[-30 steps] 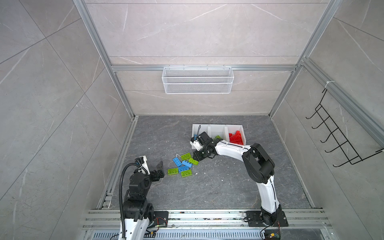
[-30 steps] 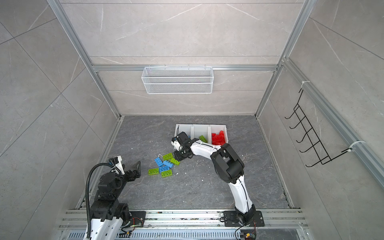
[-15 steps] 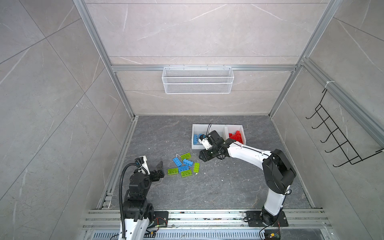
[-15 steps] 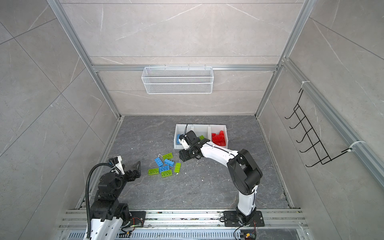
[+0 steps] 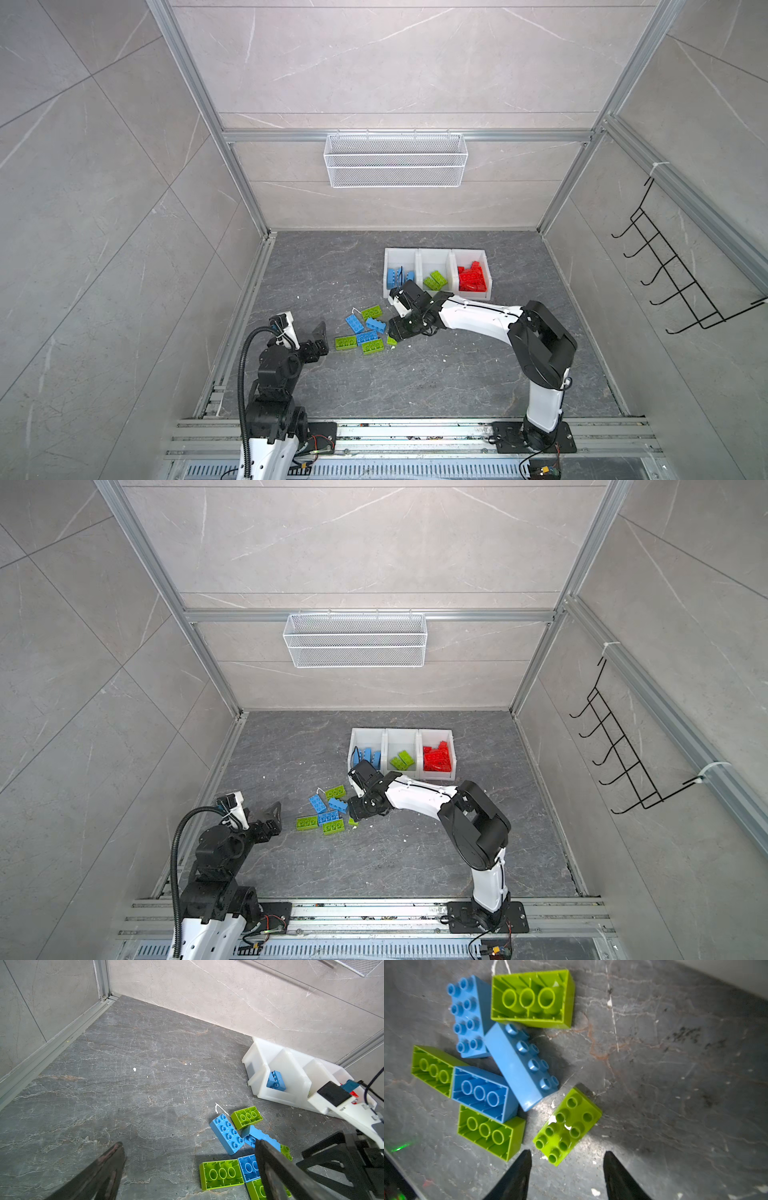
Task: Sort the legos into containers by color
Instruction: 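Move the open right gripper down to a lime-green brick beside the pile, then close the right gripper on the lime-green brick and lift it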
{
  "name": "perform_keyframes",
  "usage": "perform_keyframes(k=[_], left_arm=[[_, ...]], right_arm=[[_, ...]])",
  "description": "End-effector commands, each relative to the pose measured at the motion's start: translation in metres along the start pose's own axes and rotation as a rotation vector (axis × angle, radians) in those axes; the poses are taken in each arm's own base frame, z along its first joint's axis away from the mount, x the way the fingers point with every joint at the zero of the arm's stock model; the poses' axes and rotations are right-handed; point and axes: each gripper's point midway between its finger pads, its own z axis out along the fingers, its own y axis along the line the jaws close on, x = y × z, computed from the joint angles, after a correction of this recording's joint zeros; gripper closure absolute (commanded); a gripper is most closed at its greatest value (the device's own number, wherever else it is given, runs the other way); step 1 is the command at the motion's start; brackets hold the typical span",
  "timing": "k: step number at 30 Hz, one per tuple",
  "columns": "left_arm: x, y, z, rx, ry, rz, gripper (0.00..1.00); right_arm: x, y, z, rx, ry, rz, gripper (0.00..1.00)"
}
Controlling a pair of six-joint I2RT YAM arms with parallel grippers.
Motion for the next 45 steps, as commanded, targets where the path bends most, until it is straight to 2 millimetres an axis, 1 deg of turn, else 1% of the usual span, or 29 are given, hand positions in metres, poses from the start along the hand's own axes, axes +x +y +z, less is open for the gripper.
perform_keyframes(k=[1,4,8,11,14,16,18,21,24,28,33,38,41,45], left_arm=[[-0.005,-0.002,-0.002,0.009,-0.021,-0.007,0.00],[-0.005,-0.002,-0.002,0.009,-0.024,-0.008,0.00],[-0.004,-0.001,-0.002,0.007,-0.022,-0.009,0.00],[-0.006,-0.002,-0.002,0.006,-0.024,-0.009,0.00],[-0.005,-0.001,-0.002,0.005,-0.024,-0.009,0.00],[-0.005,-0.002,-0.002,0.007,-0.024,-0.008,0.00],[-0.006,-0.002,-0.002,0.008,-0.025,-0.008,0.00],[-0.005,-0.002,-0.002,0.007,-0.024,-0.010,0.00],[-0.004,-0.001,-0.002,0.006,-0.023,-0.010,0.00],[-0.005,-0.002,-0.002,0.009,-0.025,-0.009,0.00],[-0.005,-0.002,-0.002,0.012,-0.025,-0.007,0.00],[-0.006,-0.003,-0.002,0.015,-0.026,-0.005,0.00],[-0.005,-0.003,-0.002,0.018,-0.026,-0.005,0.00],[-0.005,-0.004,-0.002,0.020,-0.026,-0.003,0.00]], right_arm=[[0.000,-0.003,0.009,0.039,0.022,0.006,0.44],[0.004,-0.010,0.013,0.080,0.043,-0.007,0.45],[0.016,-0.029,0.011,0.170,0.082,-0.034,0.46],[0.025,-0.041,0.000,0.215,0.076,-0.040,0.46],[0.030,-0.052,-0.021,0.257,0.060,-0.033,0.47],[0.031,-0.050,-0.035,0.255,0.041,-0.035,0.46],[0.028,-0.042,-0.046,0.215,0.008,-0.029,0.44],[0.020,-0.027,-0.052,0.145,-0.030,-0.040,0.38],[0.014,-0.021,-0.047,0.132,-0.027,-0.042,0.37],[0.011,-0.016,-0.034,0.135,-0.005,-0.044,0.36],[0.014,-0.014,-0.012,0.152,0.038,-0.046,0.36],[0.019,-0.017,0.007,0.195,0.088,-0.055,0.38],[0.022,-0.021,0.012,0.218,0.101,-0.055,0.41],[0.024,-0.025,0.012,0.238,0.107,-0.053,0.44]])
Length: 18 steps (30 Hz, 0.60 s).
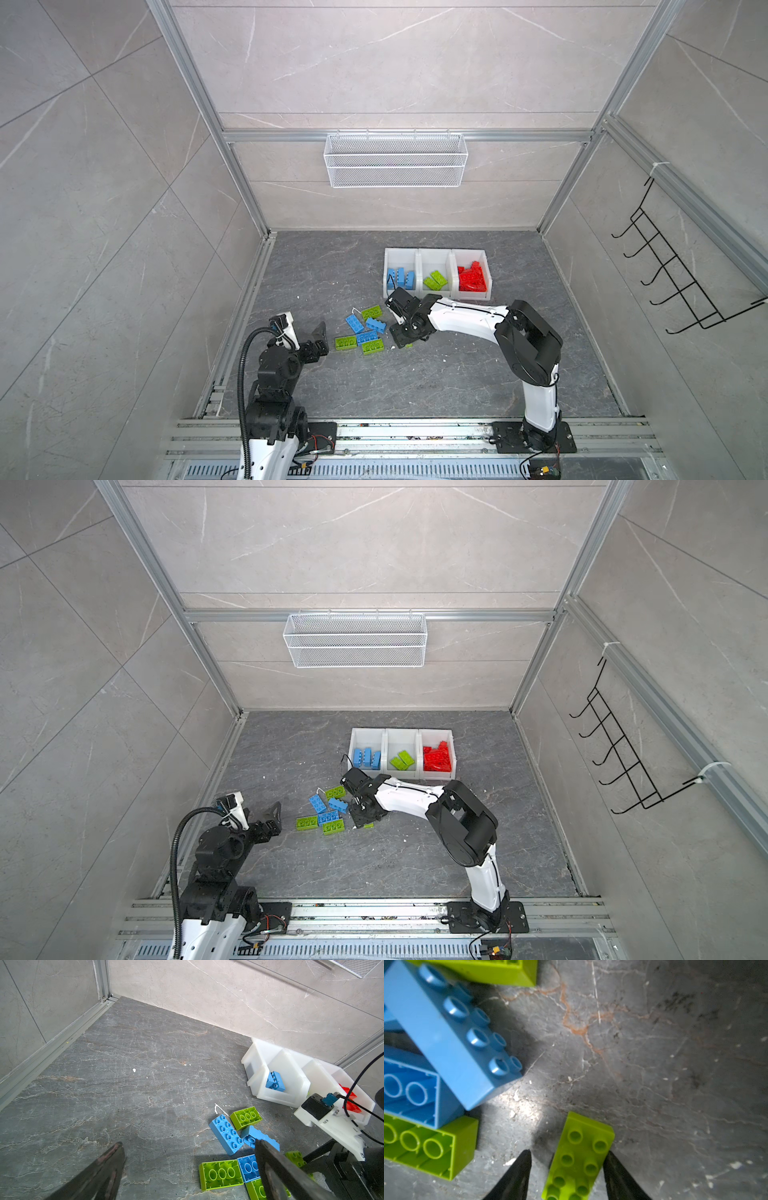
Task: Sort the legos into containers by color
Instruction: 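Close the right gripper on the lime-green brick and lift it, then carry the lime-green brick into the middle bin compartment and release it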
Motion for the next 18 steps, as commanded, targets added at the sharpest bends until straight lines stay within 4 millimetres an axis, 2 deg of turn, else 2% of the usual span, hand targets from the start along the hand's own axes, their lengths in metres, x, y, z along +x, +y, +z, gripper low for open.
perform_keyframes(k=[1,9,13,18], left_arm=[[-0.005,-0.003,-0.002,0.017,-0.021,-0.003,0.00],[-0.005,-0.003,-0.002,0.014,-0.021,-0.004,0.00],[-0.006,-0.003,-0.002,0.016,-0.024,-0.004,0.00],[-0.006,-0.003,-0.002,0.015,-0.024,-0.004,0.00]], right_arm=[[0.008,-0.007,0.005,0.046,0.035,0.007,0.46],[0.003,-0.006,-0.011,0.030,-0.016,0.007,0.64],[-0.007,-0.005,-0.032,-0.005,-0.074,0.012,0.71],[-0.028,-0.017,-0.074,-0.073,-0.177,0.040,0.74]])
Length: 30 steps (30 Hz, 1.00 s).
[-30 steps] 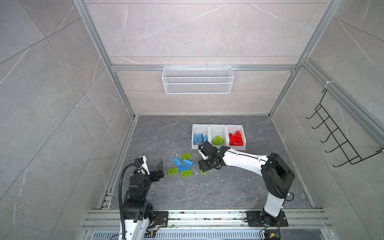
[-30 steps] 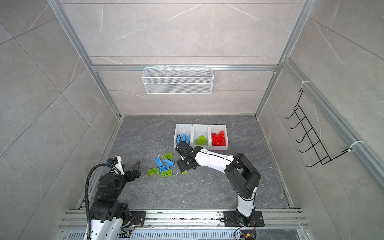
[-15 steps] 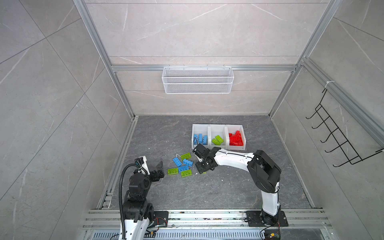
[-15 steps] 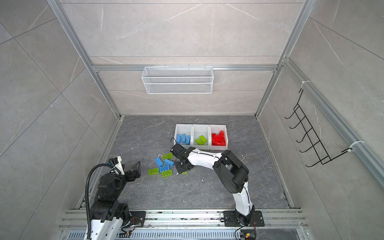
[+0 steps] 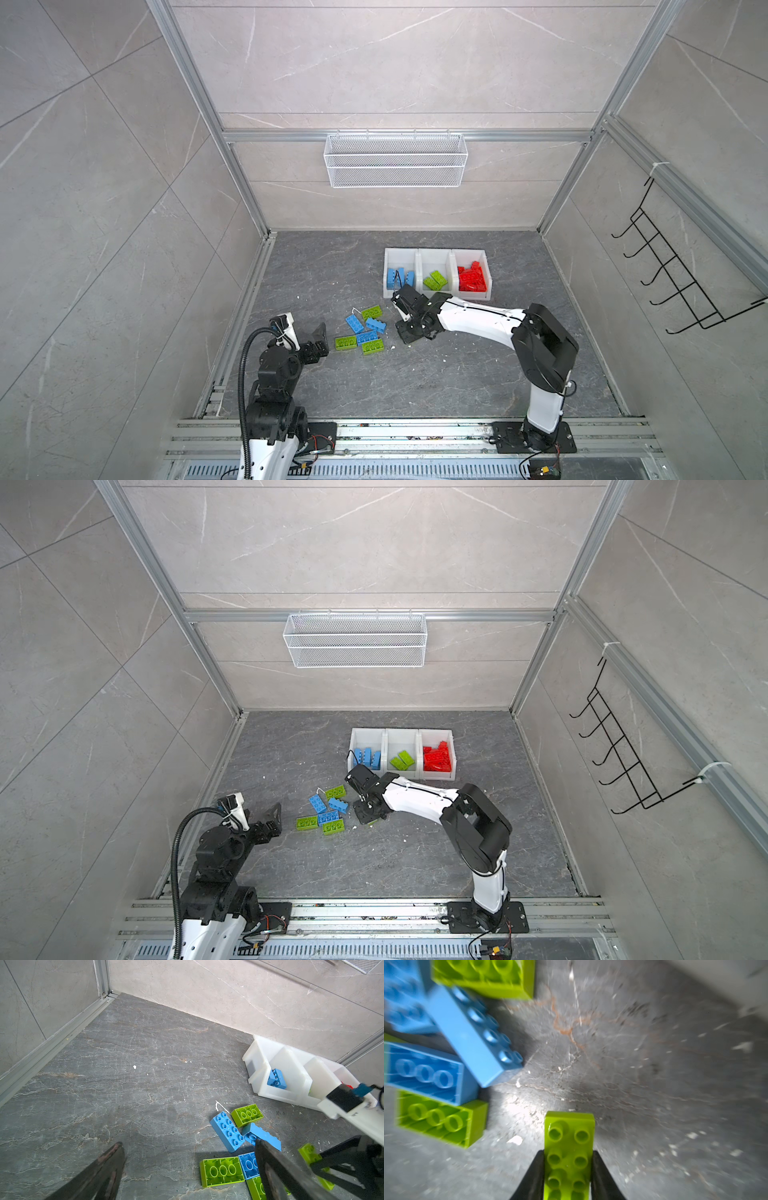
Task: Sort the legos into containers by color
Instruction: 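Carry the lime-green brick into the middle bin compartment and release it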
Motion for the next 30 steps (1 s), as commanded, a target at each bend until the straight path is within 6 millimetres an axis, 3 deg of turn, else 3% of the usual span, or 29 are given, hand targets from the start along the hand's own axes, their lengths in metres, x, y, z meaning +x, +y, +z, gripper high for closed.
perform_keyframes(k=[1,8,17,27,30], left_arm=[[-0.009,-0.004,-0.002,0.018,-0.035,-0.003,0.00],[-0.010,-0.004,-0.003,0.019,-0.040,-0.004,0.00],[-0.009,-0.003,-0.003,0.011,-0.040,-0.007,0.00],[-0.008,0.001,-0.002,-0.012,-0.035,-0.016,0.00],[-0.009,0.001,-0.002,-0.011,-0.038,-0.016,0.00]], right_arm=[[-0.025,-0.011,-0.038,-0.056,-0.110,0.026,0.74],[-0.067,-0.071,-0.072,-0.104,-0.241,0.135,0.74],[-0.109,-0.140,-0.055,-0.084,-0.283,0.219,0.75],[-0.134,-0.170,-0.031,-0.066,-0.290,0.246,0.72],[-0.136,-0.174,-0.031,-0.065,-0.291,0.253,0.65]])
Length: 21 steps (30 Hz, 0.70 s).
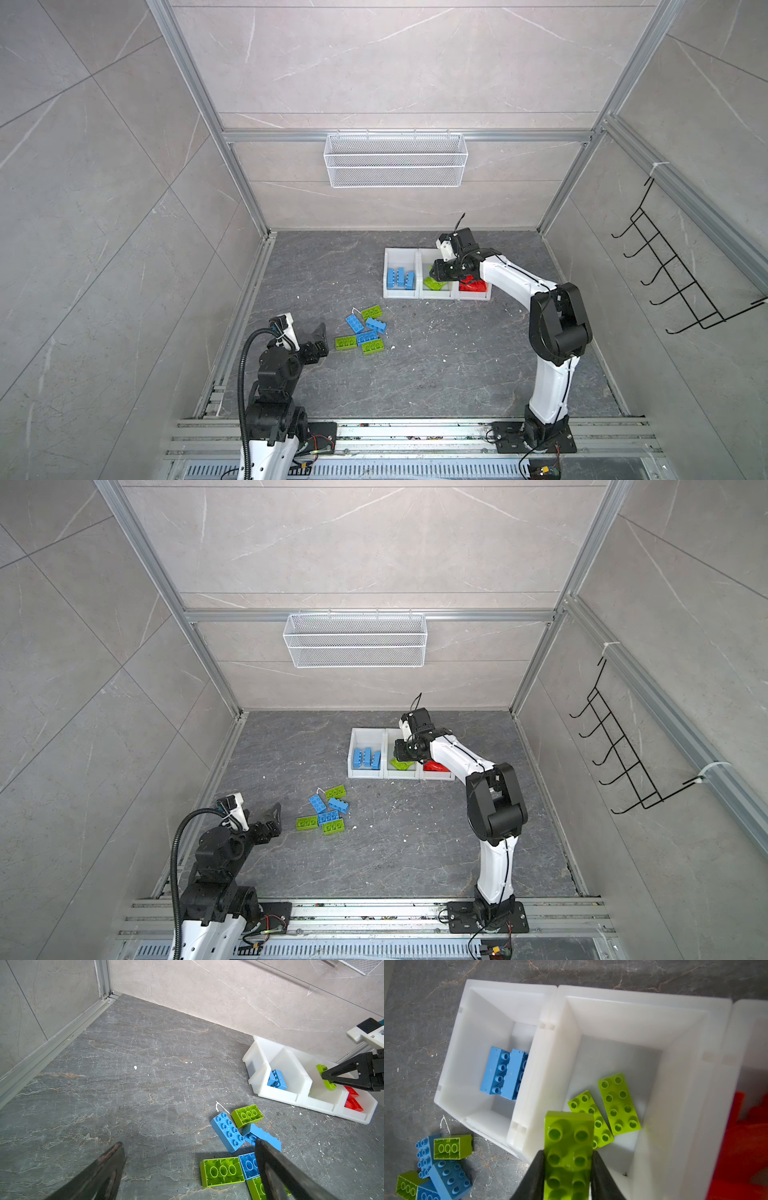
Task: Sort the legos into containers by color
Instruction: 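Carry the lime-green brick into the middle bin compartment and release it, then move the open right gripper down onto a blue brick lying on its side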
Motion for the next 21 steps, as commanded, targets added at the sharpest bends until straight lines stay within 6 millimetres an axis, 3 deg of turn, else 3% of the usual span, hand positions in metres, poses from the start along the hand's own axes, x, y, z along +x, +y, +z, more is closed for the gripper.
perform_keyframes(k=[1,3,5,13,16,21], left_arm=[[-0.008,0.000,-0.001,-0.008,-0.030,-0.013,0.00],[-0.008,0.000,-0.001,-0.007,-0.031,-0.013,0.00],[-0.008,0.000,-0.001,-0.004,-0.029,-0.011,0.00],[-0.008,0.000,0.000,-0.005,-0.025,-0.011,0.00],[-0.008,0.000,0.001,-0.005,-0.023,-0.012,0.00],[-0.007,0.000,0.002,-0.004,-0.019,-0.011,0.00]], right_arm=[[-0.017,0.000,-0.004,-0.014,-0.035,-0.016,0.57],[-0.018,0.000,-0.007,-0.015,-0.035,-0.022,0.41],[-0.020,0.004,-0.015,-0.024,-0.042,-0.036,0.34],[-0.004,0.024,-0.068,-0.065,-0.123,-0.044,0.30],[0.021,0.049,-0.078,-0.120,-0.122,-0.104,0.31],[0.087,0.130,-0.068,-0.216,-0.021,-0.401,0.32]])
